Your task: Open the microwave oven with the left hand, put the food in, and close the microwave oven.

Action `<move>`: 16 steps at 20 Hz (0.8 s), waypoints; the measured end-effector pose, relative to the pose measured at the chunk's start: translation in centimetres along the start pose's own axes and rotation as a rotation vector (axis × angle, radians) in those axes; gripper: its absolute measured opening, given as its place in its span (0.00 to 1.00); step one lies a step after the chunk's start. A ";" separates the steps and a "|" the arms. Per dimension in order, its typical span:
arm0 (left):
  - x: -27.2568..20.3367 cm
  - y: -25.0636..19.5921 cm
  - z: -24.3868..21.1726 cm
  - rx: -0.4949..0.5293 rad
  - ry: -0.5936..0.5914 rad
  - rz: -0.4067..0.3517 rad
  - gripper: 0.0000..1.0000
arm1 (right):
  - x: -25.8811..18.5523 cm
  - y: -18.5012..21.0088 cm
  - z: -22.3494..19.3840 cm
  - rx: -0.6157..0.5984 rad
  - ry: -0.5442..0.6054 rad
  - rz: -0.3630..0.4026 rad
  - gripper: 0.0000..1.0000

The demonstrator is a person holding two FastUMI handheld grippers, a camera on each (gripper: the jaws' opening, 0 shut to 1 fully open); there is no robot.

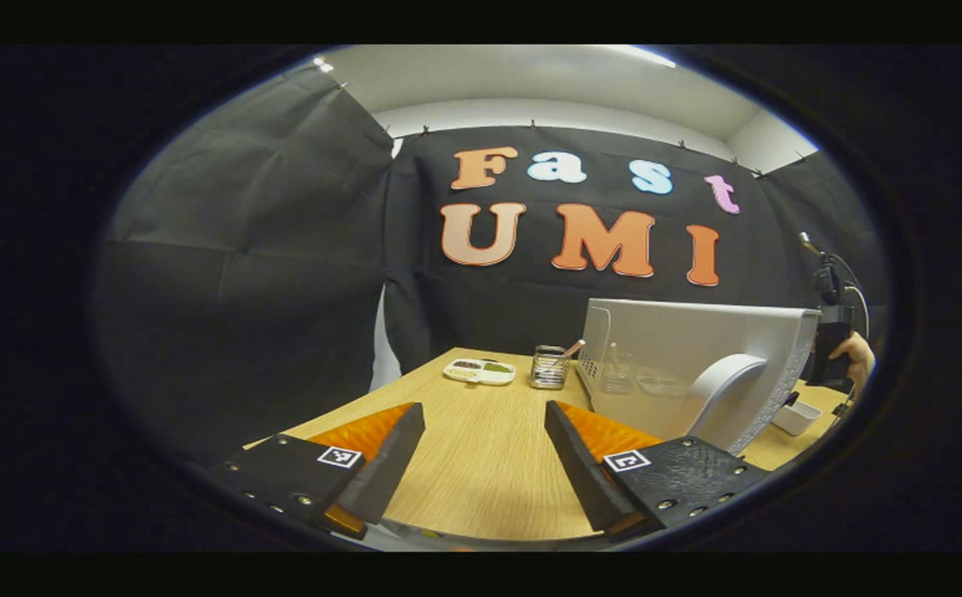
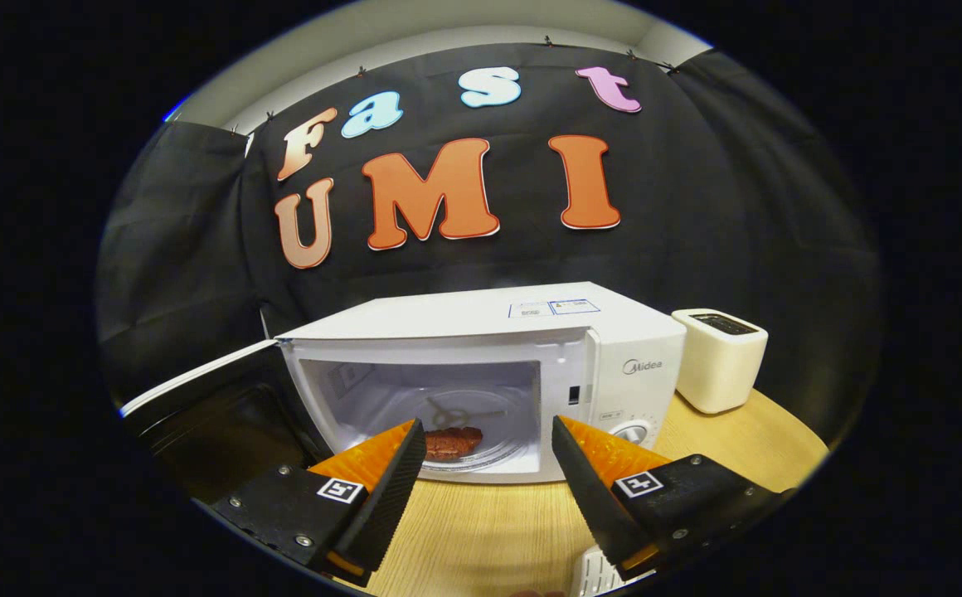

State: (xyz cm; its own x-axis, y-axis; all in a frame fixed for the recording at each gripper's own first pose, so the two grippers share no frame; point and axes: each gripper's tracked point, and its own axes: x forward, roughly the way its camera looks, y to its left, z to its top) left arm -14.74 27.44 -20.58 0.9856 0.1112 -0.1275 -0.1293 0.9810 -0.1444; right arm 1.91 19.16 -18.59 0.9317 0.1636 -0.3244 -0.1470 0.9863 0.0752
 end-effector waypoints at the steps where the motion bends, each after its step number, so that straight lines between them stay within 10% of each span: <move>1: -0.1 -0.3 0.0 -0.007 0.000 -0.012 0.89 | -0.8 -0.7 0.3 -0.004 -0.006 -0.002 0.95; 8: 0.3 -3.6 0.3 0.006 -0.011 -0.099 0.91 | -5.3 -7.2 1.9 -0.016 -0.047 -0.081 0.95; 15: 0.2 -5.5 0.2 -0.030 -0.002 -0.119 0.00 | -7.6 -11.6 2.7 0.038 -0.072 -0.132 0.95; 16: 0.2 -6.4 -0.1 -0.038 0.013 -0.145 0.01 | -7.8 -12.1 2.8 0.041 -0.076 -0.142 0.95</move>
State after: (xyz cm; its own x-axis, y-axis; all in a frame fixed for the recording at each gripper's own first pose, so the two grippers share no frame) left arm -13.68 21.19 -19.74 0.9928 -0.0334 -0.1152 0.0099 0.9800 -0.1990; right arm -2.65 5.84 -14.31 0.9648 0.0191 -0.2624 0.0002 0.9973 0.0731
